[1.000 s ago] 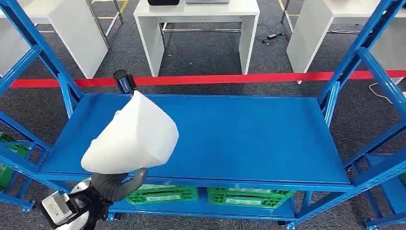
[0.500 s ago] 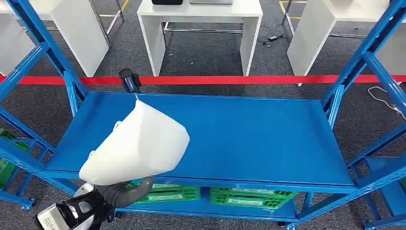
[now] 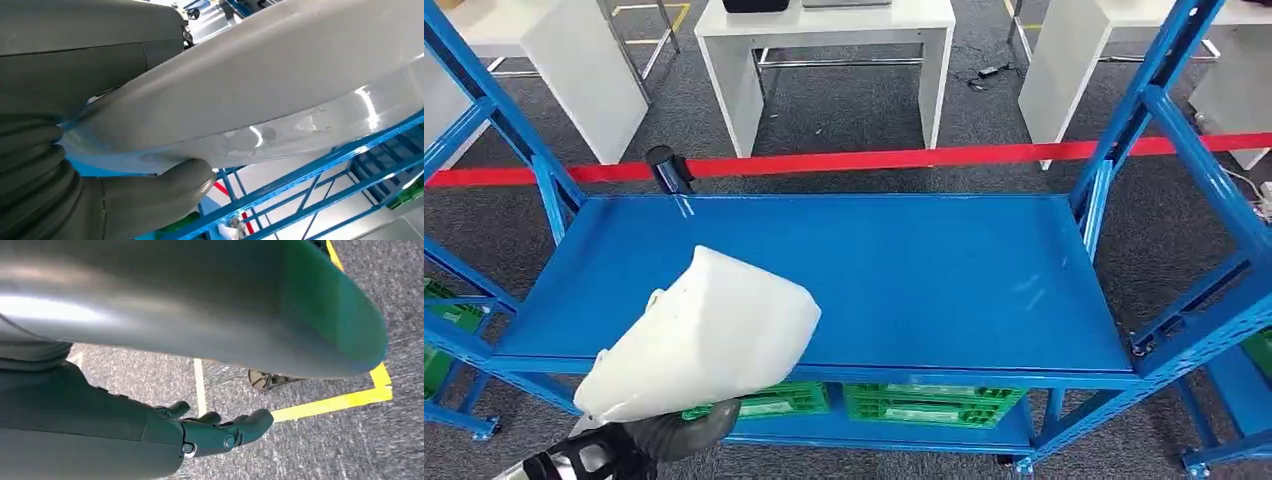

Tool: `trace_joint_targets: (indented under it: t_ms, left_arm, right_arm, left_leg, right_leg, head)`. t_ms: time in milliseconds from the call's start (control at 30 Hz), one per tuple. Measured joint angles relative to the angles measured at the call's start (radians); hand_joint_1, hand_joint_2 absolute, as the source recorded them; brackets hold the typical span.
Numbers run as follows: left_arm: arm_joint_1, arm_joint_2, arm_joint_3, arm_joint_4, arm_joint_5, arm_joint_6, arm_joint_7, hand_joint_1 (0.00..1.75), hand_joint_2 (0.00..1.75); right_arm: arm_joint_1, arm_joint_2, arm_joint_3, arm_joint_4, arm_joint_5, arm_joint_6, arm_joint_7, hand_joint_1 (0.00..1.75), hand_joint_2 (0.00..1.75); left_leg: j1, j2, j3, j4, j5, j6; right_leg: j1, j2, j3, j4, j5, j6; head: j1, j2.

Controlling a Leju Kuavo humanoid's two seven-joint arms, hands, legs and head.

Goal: Take the parts from the cabinet and place them on the table.

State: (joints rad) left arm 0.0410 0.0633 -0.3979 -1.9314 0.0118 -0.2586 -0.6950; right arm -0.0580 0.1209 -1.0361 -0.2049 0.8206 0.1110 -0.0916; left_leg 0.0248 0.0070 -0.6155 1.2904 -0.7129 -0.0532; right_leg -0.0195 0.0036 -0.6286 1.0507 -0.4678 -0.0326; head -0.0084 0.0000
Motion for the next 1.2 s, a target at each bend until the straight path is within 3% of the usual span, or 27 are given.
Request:
trace_joint_targets:
  t_ms: [33,67,100,167,200,233,267,333,367,433,467,500,533,567,633,667,700,733,800,867,900,967,1000,1033,1100,1167,1200]
  left_arm:
    - [0.003,0.001,0.000,0.000,0.000,0.000,0.000,1.75,1.75]
    - [0.005,0.003,0.000,0.000,0.000,0.000,0.000,1.75,1.75]
    - [0.005,0.004,0.000,0.000,0.000,0.000,0.000,1.75,1.75]
    - [0.005,0.004,0.000,-0.004,0.006,-0.007,0.003,1.75,1.75]
    - [0.004,0.004,0.000,-0.007,0.011,-0.015,0.006,1.75,1.75]
    - [0.005,0.004,0.000,-0.008,0.016,-0.018,0.008,1.75,1.75]
    - [0.002,0.004,0.000,-0.010,0.018,-0.023,0.009,1.75,1.75]
    - [0.001,0.004,0.000,-0.013,0.018,-0.024,0.015,1.75,1.75]
    - [-0.003,0.003,0.000,-0.013,0.015,-0.024,0.016,1.75,1.75]
    - [-0.007,0.003,0.000,-0.013,0.011,-0.024,0.022,1.75,1.75]
    - [-0.009,0.002,0.000,-0.013,0.008,-0.024,0.023,1.75,1.75]
    - [-0.015,0.000,0.000,-0.010,0.002,-0.023,0.026,1.75,1.75]
    - [-0.021,-0.004,0.000,-0.007,-0.004,-0.020,0.029,1.75,1.75]
    - [-0.025,-0.005,0.000,-0.006,-0.010,-0.017,0.033,1.75,1.75]
    - [-0.033,-0.011,-0.003,-0.006,-0.018,-0.016,0.038,1.75,1.75]
    - [-0.045,-0.014,-0.009,-0.004,-0.019,-0.017,0.041,1.75,1.75]
    - [-0.056,-0.018,-0.015,-0.001,-0.019,-0.019,0.043,1.75,1.75]
    - [-0.067,-0.020,-0.018,0.003,-0.017,-0.021,0.045,1.75,1.75]
    - [-0.085,-0.022,-0.027,0.015,-0.016,-0.019,0.047,1.75,1.75]
    - [-0.098,-0.024,-0.030,0.025,-0.011,-0.013,0.049,1.75,1.75]
    - [-0.103,-0.024,-0.031,0.029,-0.008,-0.010,0.049,1.75,1.75]
    - [-0.118,-0.024,-0.035,0.037,-0.004,-0.001,0.051,1.75,1.75]
    - [-0.121,-0.024,-0.038,0.040,-0.004,0.005,0.053,1.75,1.75]
    - [-0.124,-0.024,-0.042,0.044,-0.005,0.013,0.055,1.75,1.75]
    - [-0.130,-0.024,-0.048,0.047,-0.014,0.025,0.064,1.75,1.75]
    - [-0.137,-0.026,-0.052,0.047,-0.024,0.033,0.073,1.75,1.75]
    - [-0.144,-0.028,-0.056,0.046,-0.026,0.036,0.077,1.75,1.75]
  right_arm:
    - [0.000,0.000,0.000,0.000,0.000,0.000,0.000,0.00,0.00]
    - [0.000,0.000,0.000,0.000,0.000,0.000,0.000,0.00,0.00]
    - [0.000,0.000,0.000,0.000,0.000,0.000,0.000,0.00,0.00]
    - [-0.001,0.000,0.000,0.000,0.000,-0.002,-0.002,0.00,0.00]
    - [0.000,0.002,0.000,0.000,-0.002,-0.003,-0.004,0.00,0.00]
    - [0.000,0.002,0.000,0.000,-0.004,-0.004,-0.008,0.00,0.00]
    - [-0.001,0.001,0.000,0.000,-0.004,-0.005,-0.013,0.00,0.00]
    - [0.000,0.000,0.000,0.000,0.000,-0.005,-0.017,0.00,0.00]
    - [0.000,-0.005,0.000,0.000,0.006,-0.005,-0.018,0.00,0.00]
    - [0.000,-0.006,0.000,0.000,0.011,0.003,-0.018,0.00,0.00]
    - [-0.001,-0.007,0.000,0.000,0.016,0.005,-0.018,0.00,0.00]
    - [-0.002,-0.007,0.000,0.000,0.021,0.005,-0.018,0.00,0.00]
    - [-0.003,-0.007,0.002,0.000,0.026,0.006,-0.018,0.00,0.00]
    - [-0.003,-0.007,0.002,0.000,0.029,0.008,-0.020,0.00,0.00]
    - [-0.005,-0.008,0.003,0.000,0.028,0.012,-0.029,0.00,0.00]
    - [-0.007,-0.009,0.003,0.000,0.024,0.013,-0.035,0.00,0.00]
    - [-0.010,-0.010,0.002,0.000,0.019,0.014,-0.039,0.00,0.00]
    - [-0.012,-0.010,0.002,0.000,0.017,0.013,-0.046,0.00,0.00]
    - [-0.012,-0.010,0.003,0.000,0.019,0.014,-0.053,0.00,0.00]
    - [-0.010,-0.013,0.002,0.000,0.019,0.016,-0.055,0.00,0.00]
    - [-0.012,-0.014,0.002,0.000,0.017,0.017,-0.053,0.00,0.00]
    - [-0.012,-0.017,0.002,0.000,0.015,0.017,-0.052,0.00,0.00]
    - [-0.011,-0.017,0.002,0.000,0.014,0.018,-0.052,0.00,0.00]
    - [-0.011,-0.017,0.002,0.000,0.014,0.019,-0.052,0.00,0.00]
    - [-0.012,-0.017,0.002,0.000,0.014,0.021,-0.052,0.00,0.00]
    - [-0.012,-0.016,0.002,0.000,0.015,0.022,-0.053,0.00,0.00]
    - [-0.013,-0.015,0.002,0.000,0.015,0.024,-0.052,0.00,0.00]
  left_leg:
    - [0.000,0.000,-0.006,0.025,-0.001,0.002]
    - [-0.002,0.000,0.012,0.003,0.022,0.007]
    - [-0.004,-0.001,0.050,-0.061,0.060,0.014]
    - [-0.012,-0.002,0.162,-0.253,0.127,0.033]
    - [-0.018,-0.002,0.179,-0.288,0.112,0.031]
    - [-0.022,-0.002,0.173,-0.282,0.139,0.029]
    - [-0.026,-0.002,0.164,-0.287,0.136,0.034]
    - [-0.024,-0.001,0.152,-0.292,0.155,0.051]
    - [-0.018,0.003,0.143,-0.296,0.170,0.058]
    - [-0.018,0.004,0.116,-0.296,0.191,0.073]
    - [-0.019,0.005,0.102,-0.295,0.202,0.074]
    - [-0.019,0.006,0.085,-0.293,0.213,0.074]
    - [-0.019,0.007,0.072,-0.289,0.223,0.072]
    - [-0.019,0.007,0.056,-0.284,0.231,0.071]
    - [-0.019,0.009,0.030,-0.274,0.245,0.065]
    - [-0.019,0.009,0.018,-0.266,0.250,0.062]
    - [-0.020,0.008,0.009,-0.257,0.254,0.057]
    - [-0.023,0.009,0.003,-0.252,0.259,0.051]
    - [-0.021,0.009,0.004,-0.256,0.272,0.036]
    - [-0.020,0.006,-0.005,-0.256,0.282,0.025]
    - [-0.019,0.002,-0.017,-0.236,0.242,0.019]
    - [-0.015,0.001,-0.051,-0.117,0.125,0.008]
    - [-0.014,0.001,-0.066,-0.046,0.085,0.004]
    - [-0.014,0.001,-0.074,0.014,0.068,0.001]
    - [-0.013,0.001,-0.034,0.002,0.117,0.001]
    - [-0.012,-0.001,0.073,-0.139,0.181,0.007]
    - [-0.012,-0.003,0.137,-0.232,0.166,0.011]
  right_leg:
    - [0.003,0.000,-0.007,0.000,0.006,-0.001]
    - [0.006,0.001,-0.014,0.000,0.012,-0.001]
    - [0.008,0.001,-0.020,0.000,0.018,0.000]
    - [0.010,0.003,-0.030,0.001,0.032,0.005]
    - [0.012,0.004,-0.032,0.000,0.040,0.012]
    - [0.010,0.003,-0.030,-0.004,0.046,0.019]
    - [0.008,0.002,-0.032,-0.004,0.054,0.027]
    - [0.011,0.002,-0.034,-0.018,0.075,0.043]
    - [0.003,0.002,-0.040,-0.009,0.060,0.045]
    - [0.004,0.001,-0.070,0.073,-0.055,0.051]
    - [0.004,0.001,-0.088,0.148,-0.113,0.055]
    - [0.004,0.001,-0.105,0.225,-0.150,0.058]
    - [0.004,0.001,-0.108,0.272,-0.152,0.060]
    - [0.004,0.001,-0.093,0.277,-0.130,0.061]
    - [0.003,0.000,-0.008,0.183,-0.064,0.060]
    - [0.003,-0.001,0.064,0.087,-0.050,0.057]
    - [0.004,-0.004,0.118,0.001,-0.088,0.050]
    - [0.011,-0.001,0.132,-0.021,-0.091,0.042]
    - [0.014,0.000,0.121,-0.020,-0.086,0.030]
    - [0.005,-0.004,0.105,-0.032,-0.062,0.011]
    - [0.006,-0.004,0.093,-0.032,-0.050,0.004]
    - [0.006,-0.005,0.066,-0.032,-0.029,-0.003]
    - [0.007,-0.005,0.053,-0.031,-0.019,-0.003]
    - [0.007,-0.005,0.037,-0.030,-0.007,-0.002]
    - [0.007,-0.005,0.009,-0.027,0.013,0.003]
    - [0.006,-0.004,-0.014,-0.022,0.031,0.009]
    - [0.006,-0.003,-0.019,-0.018,0.040,0.015]
  head:
    - [0.000,0.000]
    - [-0.001,0.000]
    - [-0.002,0.000]
    - [-0.003,0.000]
    - [-0.003,0.000]
    - [-0.003,0.000]
    - [-0.006,0.000]
    - [-0.006,0.000]
    - [-0.005,0.000]
    - [0.003,0.000]
    - [0.006,0.000]
    - [0.007,0.000]
    - [0.008,0.000]
    - [0.009,0.000]
    - [0.010,0.000]
    - [0.010,0.000]
    - [0.012,0.000]
    - [0.011,0.000]
    - [0.009,0.000]
    - [0.011,0.000]
    - [0.009,0.000]
    - [0.000,0.000]
    - [-0.002,0.000]
    - [-0.003,0.000]
    - [-0.005,0.000]
    - [-0.006,0.000]
    - [-0.008,0.000]
